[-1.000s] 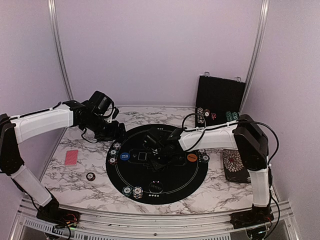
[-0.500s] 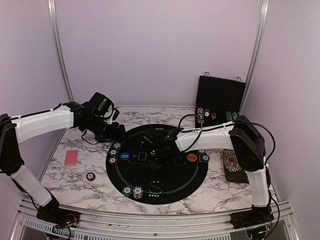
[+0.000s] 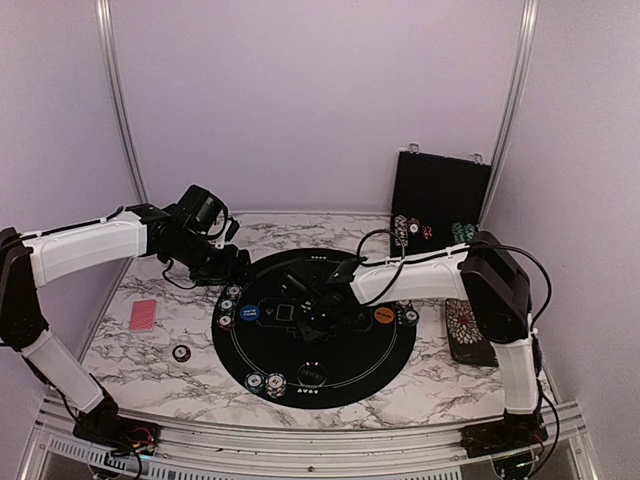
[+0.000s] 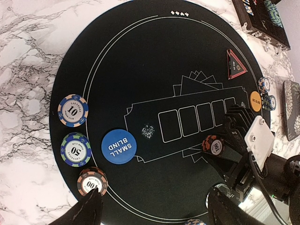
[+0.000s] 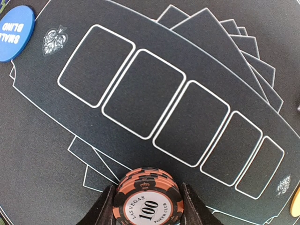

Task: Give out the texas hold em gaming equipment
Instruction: Move the pile of poker chips to the big blind area.

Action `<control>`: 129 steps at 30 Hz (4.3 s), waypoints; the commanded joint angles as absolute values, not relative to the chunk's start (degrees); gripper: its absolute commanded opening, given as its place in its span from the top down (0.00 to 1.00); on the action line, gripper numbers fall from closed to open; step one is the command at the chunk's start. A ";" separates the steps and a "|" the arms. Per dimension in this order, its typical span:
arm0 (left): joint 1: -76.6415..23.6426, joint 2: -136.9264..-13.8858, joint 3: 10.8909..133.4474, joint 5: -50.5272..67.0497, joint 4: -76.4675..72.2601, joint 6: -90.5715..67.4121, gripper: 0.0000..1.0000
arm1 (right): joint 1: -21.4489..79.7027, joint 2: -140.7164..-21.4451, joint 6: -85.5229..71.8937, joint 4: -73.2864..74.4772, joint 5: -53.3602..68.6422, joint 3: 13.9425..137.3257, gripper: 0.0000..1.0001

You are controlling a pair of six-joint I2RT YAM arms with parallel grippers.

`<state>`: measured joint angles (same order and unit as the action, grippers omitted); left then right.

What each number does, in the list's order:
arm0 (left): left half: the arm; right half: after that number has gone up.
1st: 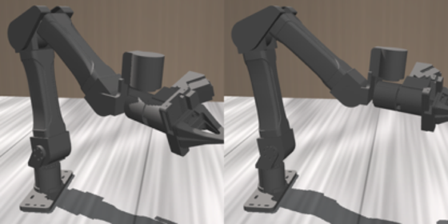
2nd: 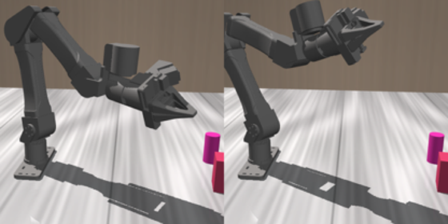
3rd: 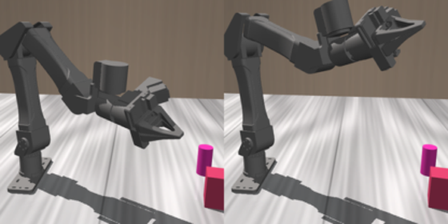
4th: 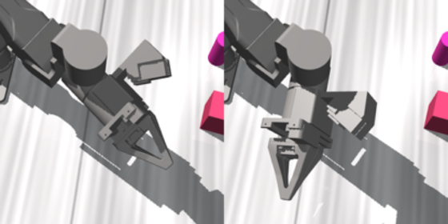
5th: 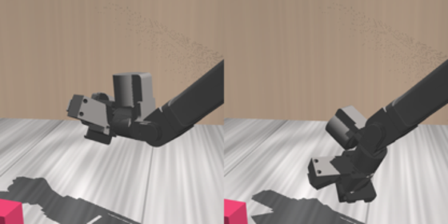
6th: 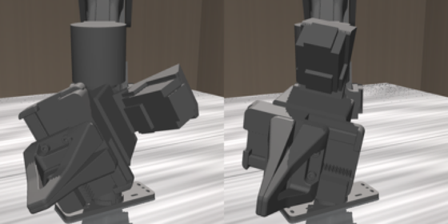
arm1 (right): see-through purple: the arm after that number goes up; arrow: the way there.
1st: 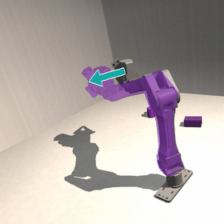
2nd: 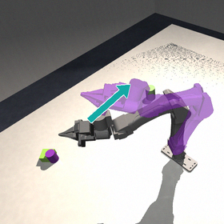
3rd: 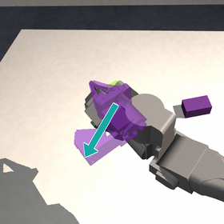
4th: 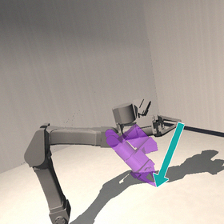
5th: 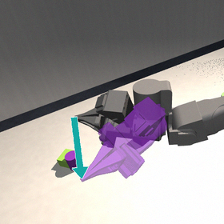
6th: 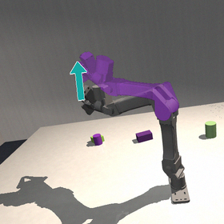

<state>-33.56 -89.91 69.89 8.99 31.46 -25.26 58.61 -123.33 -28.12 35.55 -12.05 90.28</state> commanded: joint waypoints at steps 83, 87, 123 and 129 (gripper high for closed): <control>-33.31 -94.94 73.99 12.83 31.64 -24.72 0.24 | 41.85 -92.25 -39.64 33.56 -16.78 46.15 0.62; -33.29 -94.85 73.92 12.84 31.63 -24.66 0.24 | 41.91 -90.88 -39.57 34.47 -16.72 47.10 0.51; -32.96 -72.25 50.72 -5.43 48.46 -41.62 0.24 | 49.13 -82.62 -26.82 29.71 -11.34 58.81 0.22; -32.96 -71.87 47.03 -5.40 48.78 -43.99 0.24 | 48.36 -82.10 -23.80 27.93 -9.79 59.48 0.22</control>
<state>-33.26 -72.27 48.45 -3.66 46.35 -40.95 48.93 -82.87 -27.16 30.44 -11.18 57.19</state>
